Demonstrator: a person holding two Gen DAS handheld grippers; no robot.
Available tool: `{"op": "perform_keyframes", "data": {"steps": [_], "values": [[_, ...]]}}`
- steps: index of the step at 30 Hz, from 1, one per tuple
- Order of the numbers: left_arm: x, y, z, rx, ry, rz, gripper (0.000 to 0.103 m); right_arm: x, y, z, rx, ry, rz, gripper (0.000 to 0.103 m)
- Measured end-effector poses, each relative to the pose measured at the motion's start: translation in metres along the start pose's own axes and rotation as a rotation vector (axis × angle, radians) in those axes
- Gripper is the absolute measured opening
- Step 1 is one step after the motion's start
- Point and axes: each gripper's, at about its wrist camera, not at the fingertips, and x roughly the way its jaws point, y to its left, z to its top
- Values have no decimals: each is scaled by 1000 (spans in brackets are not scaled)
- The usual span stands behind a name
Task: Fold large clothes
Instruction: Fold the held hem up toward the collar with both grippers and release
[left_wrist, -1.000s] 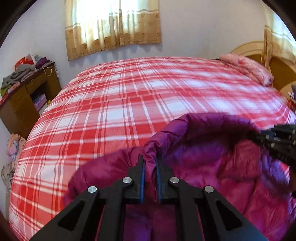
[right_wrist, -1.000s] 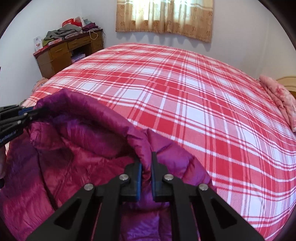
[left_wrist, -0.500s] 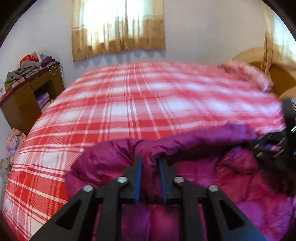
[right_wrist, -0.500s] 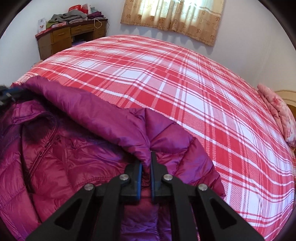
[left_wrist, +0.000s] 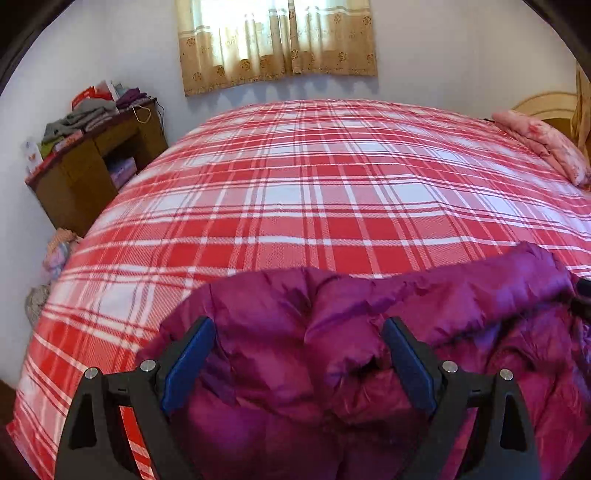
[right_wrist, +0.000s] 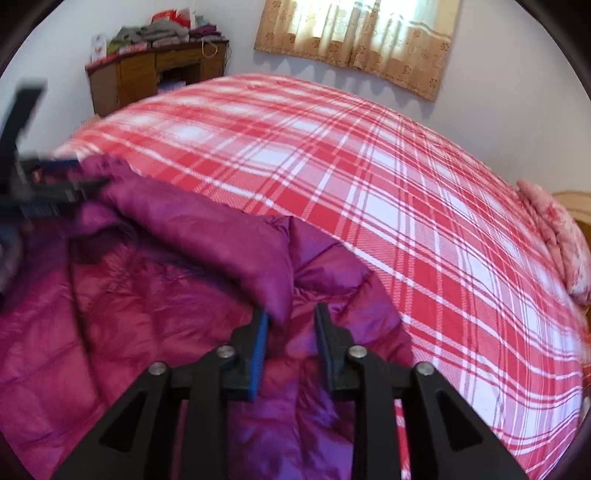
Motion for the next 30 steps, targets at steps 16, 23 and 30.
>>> {"op": "perform_keyframes", "data": {"steps": [16,23,30], "values": [[-5,-41,30,-58,-59,-146,93,21,0,45,339,-74,129,37],[26,-47,2,-32,0,-101,93,46,9,17,315,-36,139,33],[34,-54,-2,-7,32,-64,93,52,12,11,301,-49,132,33]]}}
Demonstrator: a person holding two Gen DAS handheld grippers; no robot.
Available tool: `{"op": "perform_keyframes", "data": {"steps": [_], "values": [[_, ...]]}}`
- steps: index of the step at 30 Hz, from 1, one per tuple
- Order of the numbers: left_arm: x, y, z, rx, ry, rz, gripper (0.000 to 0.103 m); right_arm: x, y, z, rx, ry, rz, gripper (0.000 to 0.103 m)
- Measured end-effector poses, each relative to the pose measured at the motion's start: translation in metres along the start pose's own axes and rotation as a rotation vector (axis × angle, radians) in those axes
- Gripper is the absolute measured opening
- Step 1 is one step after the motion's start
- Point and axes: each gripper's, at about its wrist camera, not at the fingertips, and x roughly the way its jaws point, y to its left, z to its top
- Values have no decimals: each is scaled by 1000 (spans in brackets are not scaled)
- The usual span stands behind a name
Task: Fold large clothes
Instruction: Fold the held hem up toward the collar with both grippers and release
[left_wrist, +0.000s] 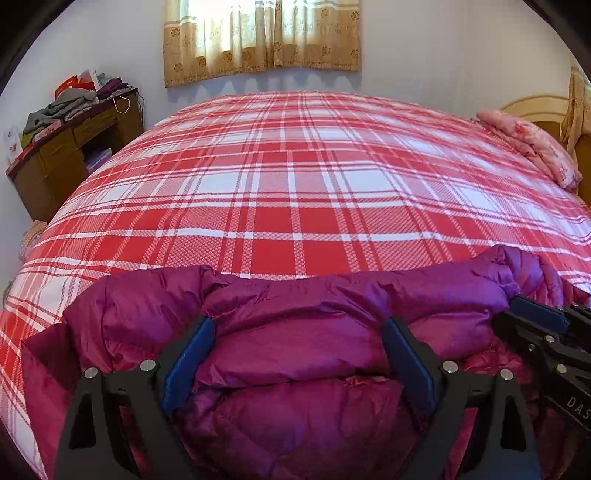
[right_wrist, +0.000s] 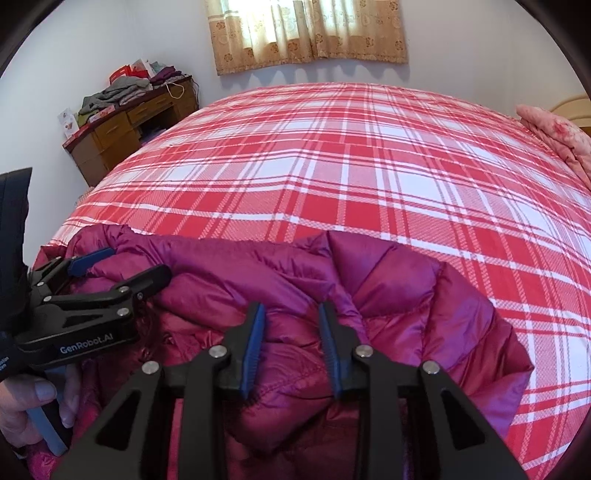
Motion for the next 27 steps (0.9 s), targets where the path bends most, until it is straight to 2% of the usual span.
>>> {"op": "perform_keyframes", "data": {"steps": [5,27], "values": [[5,-3,-1,12,16,27,93,3,2,-1,-6,4,-10,33],[12,-5,-1,13,30,36,95,8,3,-2,-8,10,-23,33]]}}
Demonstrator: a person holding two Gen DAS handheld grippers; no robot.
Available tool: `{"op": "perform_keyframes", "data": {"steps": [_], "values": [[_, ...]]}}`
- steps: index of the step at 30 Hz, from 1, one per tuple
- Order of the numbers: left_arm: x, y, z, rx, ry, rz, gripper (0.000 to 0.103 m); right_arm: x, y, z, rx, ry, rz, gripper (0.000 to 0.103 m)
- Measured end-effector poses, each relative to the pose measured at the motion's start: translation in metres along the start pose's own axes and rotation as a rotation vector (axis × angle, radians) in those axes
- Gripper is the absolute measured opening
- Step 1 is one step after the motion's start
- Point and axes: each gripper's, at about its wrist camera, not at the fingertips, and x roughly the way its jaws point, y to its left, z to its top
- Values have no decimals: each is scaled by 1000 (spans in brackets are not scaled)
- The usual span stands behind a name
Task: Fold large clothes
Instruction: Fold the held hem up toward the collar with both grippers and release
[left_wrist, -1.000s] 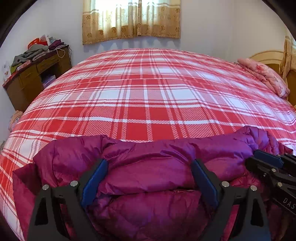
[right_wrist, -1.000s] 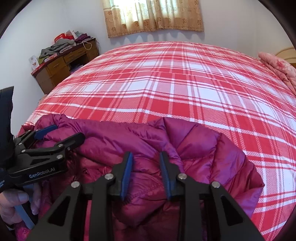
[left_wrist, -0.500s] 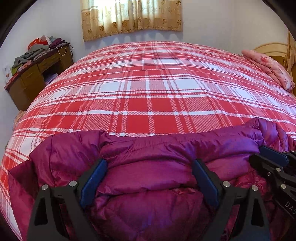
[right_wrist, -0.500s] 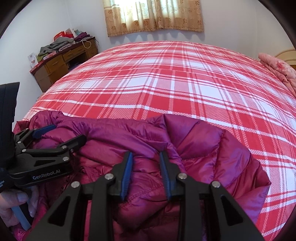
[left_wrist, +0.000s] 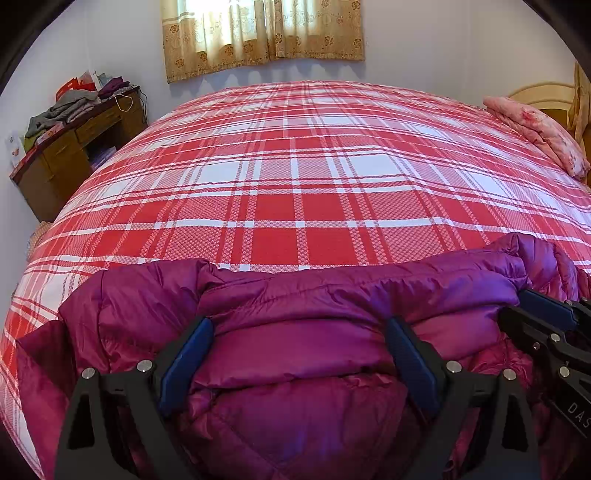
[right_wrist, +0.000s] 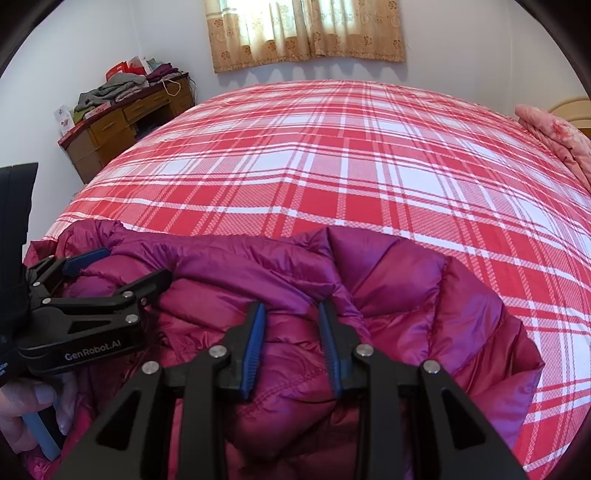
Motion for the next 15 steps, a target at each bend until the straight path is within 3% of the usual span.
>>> {"op": "perform_keyframes", "data": {"steps": [15], "values": [[0,0,0,-1,0,0,95,2,2,0,-10,1,-16,33]]}}
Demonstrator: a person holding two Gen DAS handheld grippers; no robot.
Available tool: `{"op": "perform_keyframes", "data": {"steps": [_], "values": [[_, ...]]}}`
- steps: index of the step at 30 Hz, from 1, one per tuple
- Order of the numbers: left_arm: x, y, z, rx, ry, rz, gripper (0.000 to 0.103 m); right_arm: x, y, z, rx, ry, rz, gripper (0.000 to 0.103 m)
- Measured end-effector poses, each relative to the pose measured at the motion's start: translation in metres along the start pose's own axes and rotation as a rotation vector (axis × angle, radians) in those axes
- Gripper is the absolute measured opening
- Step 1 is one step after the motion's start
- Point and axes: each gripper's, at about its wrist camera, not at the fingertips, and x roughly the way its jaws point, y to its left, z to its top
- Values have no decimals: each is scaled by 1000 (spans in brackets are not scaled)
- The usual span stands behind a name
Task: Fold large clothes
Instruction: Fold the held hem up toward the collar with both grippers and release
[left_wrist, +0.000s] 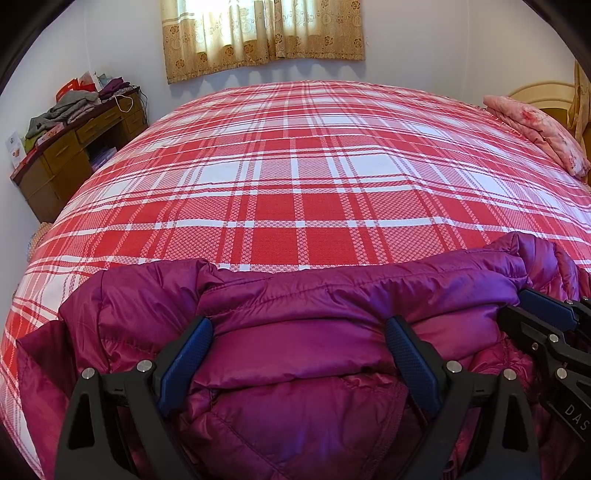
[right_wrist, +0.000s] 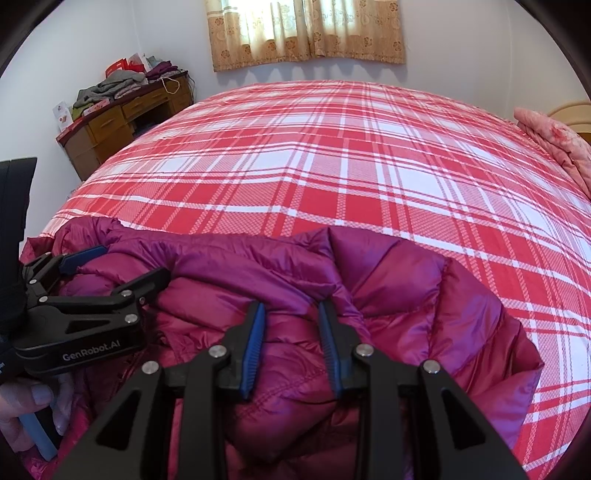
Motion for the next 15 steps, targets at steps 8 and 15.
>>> {"op": "perform_keyframes", "data": {"steps": [8,15], "values": [[0,0,0,0,0,1,95,1,0,0,-3,0,-2,33],[0,-1,0,0,0,2,95,1,1,0,-5,1,-4,33]]}}
